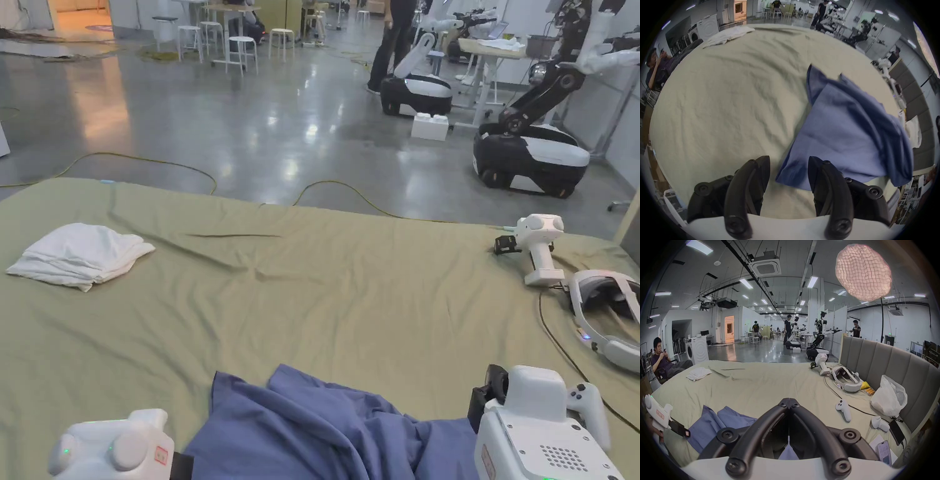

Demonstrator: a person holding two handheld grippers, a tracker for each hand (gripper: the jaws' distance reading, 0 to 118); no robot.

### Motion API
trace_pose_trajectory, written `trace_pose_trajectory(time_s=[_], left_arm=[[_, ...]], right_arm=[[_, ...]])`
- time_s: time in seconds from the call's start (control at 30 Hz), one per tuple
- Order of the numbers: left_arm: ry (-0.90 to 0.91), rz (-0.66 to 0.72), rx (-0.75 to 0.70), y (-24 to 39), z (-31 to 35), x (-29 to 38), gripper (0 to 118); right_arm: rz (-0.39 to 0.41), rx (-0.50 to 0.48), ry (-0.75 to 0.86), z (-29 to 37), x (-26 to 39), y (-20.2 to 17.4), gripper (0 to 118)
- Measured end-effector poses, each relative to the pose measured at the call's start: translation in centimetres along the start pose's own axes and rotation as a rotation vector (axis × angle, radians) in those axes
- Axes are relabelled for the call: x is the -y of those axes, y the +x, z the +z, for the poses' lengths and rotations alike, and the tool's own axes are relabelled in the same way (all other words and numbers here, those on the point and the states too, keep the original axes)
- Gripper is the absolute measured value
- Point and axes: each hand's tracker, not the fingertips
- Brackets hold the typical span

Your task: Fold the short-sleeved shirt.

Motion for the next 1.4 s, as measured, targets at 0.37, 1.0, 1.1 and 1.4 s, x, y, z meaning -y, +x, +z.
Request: trace_pose_trajectory(time_s=[0.37,1.0,1.1,1.4], left_arm=[[0.111,-0.170,-0.096,3.5,1.0,2.5,5],[0.224,-0.120,0.024,2.0,3.1,2.2,5],[0.241,-0.126,0.032,2.3,3.6,2.2,5],[0.466,-0.100,0.086,1.2,10.4,-0.3,5]], right_arm=[[0.004,0.004,-0.111,-4.0,1.0,2.3,0],[0.021,-0.143,-0.781,-21.9,9.4,6.4,16],[0.031,-0.167,-0.752,-20.1,8.5,6.0,2],[0.004,-0.096,-0.449,-12.1,0.5,9.9,2]])
